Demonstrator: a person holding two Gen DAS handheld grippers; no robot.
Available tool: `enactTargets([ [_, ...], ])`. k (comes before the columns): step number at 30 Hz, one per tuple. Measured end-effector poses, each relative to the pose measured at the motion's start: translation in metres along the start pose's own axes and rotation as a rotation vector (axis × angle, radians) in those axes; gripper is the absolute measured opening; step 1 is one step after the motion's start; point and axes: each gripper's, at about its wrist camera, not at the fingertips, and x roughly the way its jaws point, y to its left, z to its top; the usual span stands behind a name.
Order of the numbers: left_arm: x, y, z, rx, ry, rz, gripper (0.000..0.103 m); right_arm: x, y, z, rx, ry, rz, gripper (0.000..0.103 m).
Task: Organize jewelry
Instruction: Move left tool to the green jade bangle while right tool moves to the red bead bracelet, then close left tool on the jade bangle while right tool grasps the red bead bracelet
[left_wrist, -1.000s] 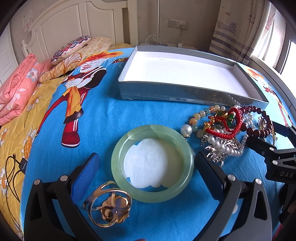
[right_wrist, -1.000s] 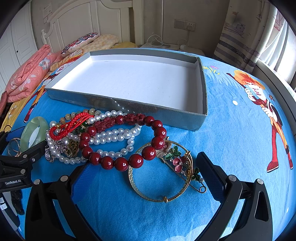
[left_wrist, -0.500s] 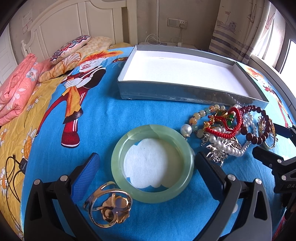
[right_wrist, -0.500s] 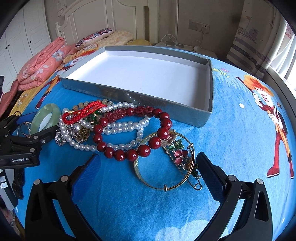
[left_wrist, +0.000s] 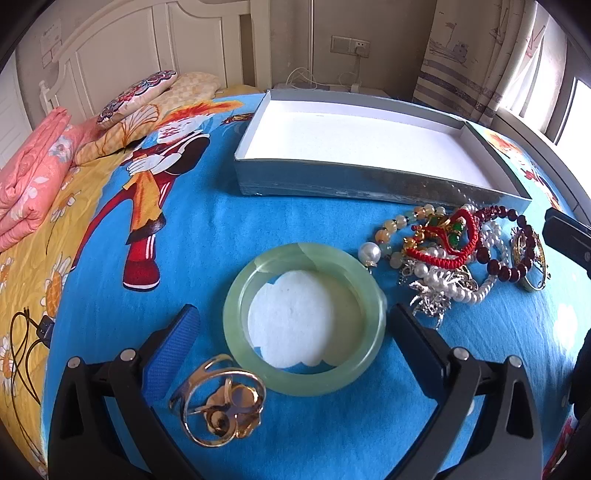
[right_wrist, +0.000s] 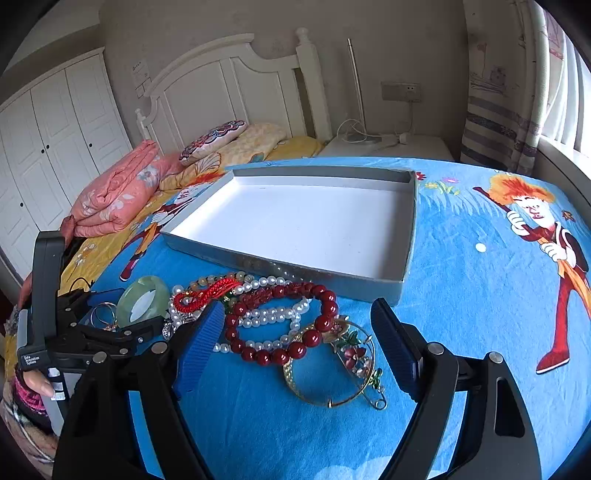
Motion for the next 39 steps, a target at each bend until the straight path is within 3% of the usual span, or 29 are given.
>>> enactTargets([
  [3, 0.0, 0.0, 0.0, -0.001, -0.001, 0.001, 0.101, 0.015, 0.004, 0.007, -0.055, 0.054, -0.056, 0.073],
  [4, -0.001, 0.0, -0.001, -0.002, -0.001, 0.001, 0.101, 0.02, 0.005, 0.01, -0.063, 0.069, -0.058, 0.066],
  [7, -0.004, 0.003, -0.002, -0.02, -0.018, -0.001, 0.101, 0.036, -0.001, 0.015, -0.054, 0.154, -0.077, 0.058],
  [13, -0.014, -0.001, -0.004, -0.006, -0.064, -0.02, 0.101, 0.051, -0.003, 0.012, -0.109, 0.219, -0.046, 0.048],
  [15, -0.016, -0.003, -0.004, -0.004, -0.069, -0.026, 0.101, 0.049, 0.0, 0.009, -0.127, 0.209, -0.032, 0.041],
  [18, -0.016, 0.0, -0.003, -0.02, -0.064, -0.038, 0.101, 0.037, 0.002, 0.004, -0.133, 0.159, -0.036, 0.016],
  [22, -0.012, -0.001, -0.001, -0.02, -0.048, -0.028, 0.099, 0.021, 0.002, -0.003, -0.133, 0.089, -0.032, 0.016],
  [29, -0.008, -0.006, -0.001, 0.012, -0.036, -0.008, 0.079, 0.004, 0.001, -0.005, -0.106, 0.024, 0.02, 0.015],
  [39, -0.024, -0.003, -0.003, -0.006, -0.111, -0.032, 0.078, -0.008, 0.0, -0.002, -0.075, -0.033, 0.081, 0.015],
])
